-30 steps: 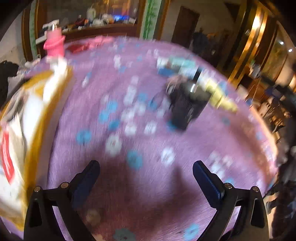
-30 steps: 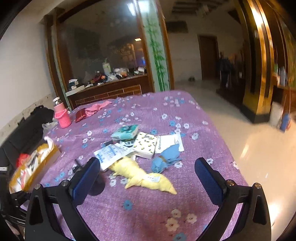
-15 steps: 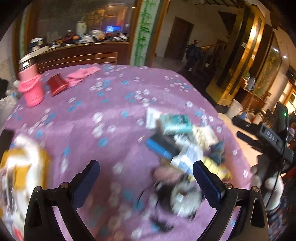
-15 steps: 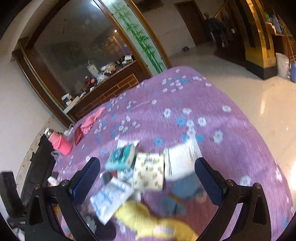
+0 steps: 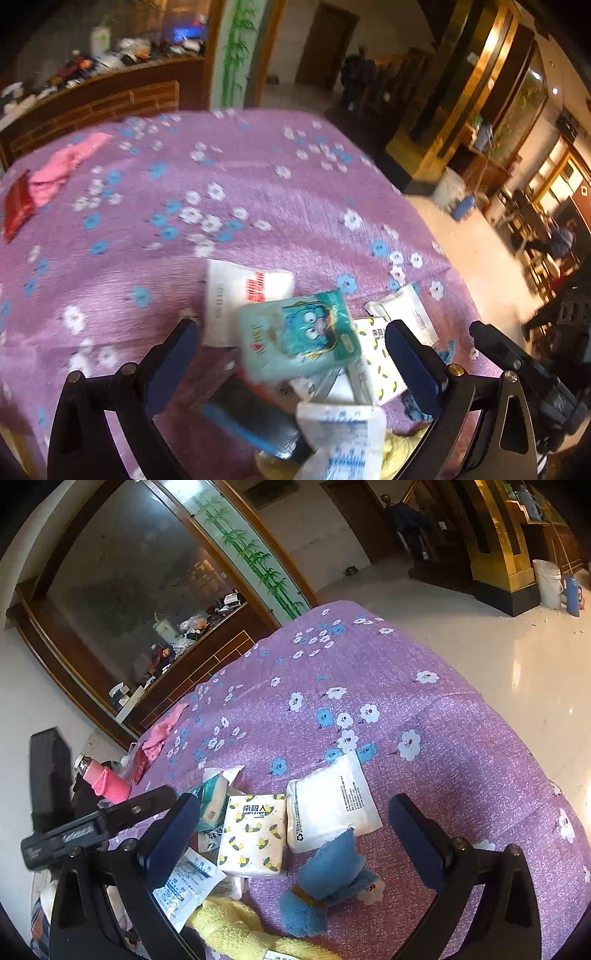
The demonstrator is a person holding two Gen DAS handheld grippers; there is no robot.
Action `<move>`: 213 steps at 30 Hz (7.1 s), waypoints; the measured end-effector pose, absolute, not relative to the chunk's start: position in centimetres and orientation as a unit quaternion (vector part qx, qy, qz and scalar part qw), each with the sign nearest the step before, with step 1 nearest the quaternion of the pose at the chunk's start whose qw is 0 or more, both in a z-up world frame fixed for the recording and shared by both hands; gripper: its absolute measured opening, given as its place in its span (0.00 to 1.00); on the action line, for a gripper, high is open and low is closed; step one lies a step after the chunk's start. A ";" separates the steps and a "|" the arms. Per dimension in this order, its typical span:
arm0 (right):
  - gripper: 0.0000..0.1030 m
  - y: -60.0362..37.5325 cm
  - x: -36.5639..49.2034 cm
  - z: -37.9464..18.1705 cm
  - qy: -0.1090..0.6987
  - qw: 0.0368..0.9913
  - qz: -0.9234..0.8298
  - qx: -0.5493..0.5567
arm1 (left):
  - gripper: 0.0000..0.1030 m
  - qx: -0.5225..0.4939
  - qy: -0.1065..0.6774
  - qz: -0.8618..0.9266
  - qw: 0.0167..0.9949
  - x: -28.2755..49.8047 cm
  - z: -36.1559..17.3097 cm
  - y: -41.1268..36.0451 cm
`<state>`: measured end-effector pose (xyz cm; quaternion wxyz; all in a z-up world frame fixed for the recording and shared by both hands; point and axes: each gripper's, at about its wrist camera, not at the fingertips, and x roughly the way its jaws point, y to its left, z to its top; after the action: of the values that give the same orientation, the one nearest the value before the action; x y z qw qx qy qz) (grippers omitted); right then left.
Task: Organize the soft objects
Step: 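Grasp the teal cartoon tissue pack with the left tool while the right grasps the yellow-patterned tissue pack, then carry both tissue packs into the white box and open both tools, then move both tools back over the pile of items, then grasp the black-and-blue pouch with the left tool while the right grasps a white sachet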
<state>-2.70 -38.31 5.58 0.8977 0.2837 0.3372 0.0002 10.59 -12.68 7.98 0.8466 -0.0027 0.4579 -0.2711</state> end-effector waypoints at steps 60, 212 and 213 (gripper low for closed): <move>0.67 -29.9 3.2 5.2 0.489 0.866 0.020 0.102 | 0.72 -0.143 0.460 -0.272 0.833 -7.6 8.7 5.4; 0.50 -29.4 -2.2 4.4 0.455 0.860 0.091 0.215 | 0.87 -0.062 0.440 -0.178 0.878 -5.5 9.0 2.1; 0.51 -29.8 -2.2 4.2 0.452 0.858 0.093 0.227 | 0.88 -0.058 0.440 -0.185 0.877 -4.7 9.2 1.4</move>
<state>-2.24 -29.83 4.24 0.8575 0.2266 0.4524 0.0928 -4.68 1.39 9.25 0.8771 -0.0577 0.4397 -0.1848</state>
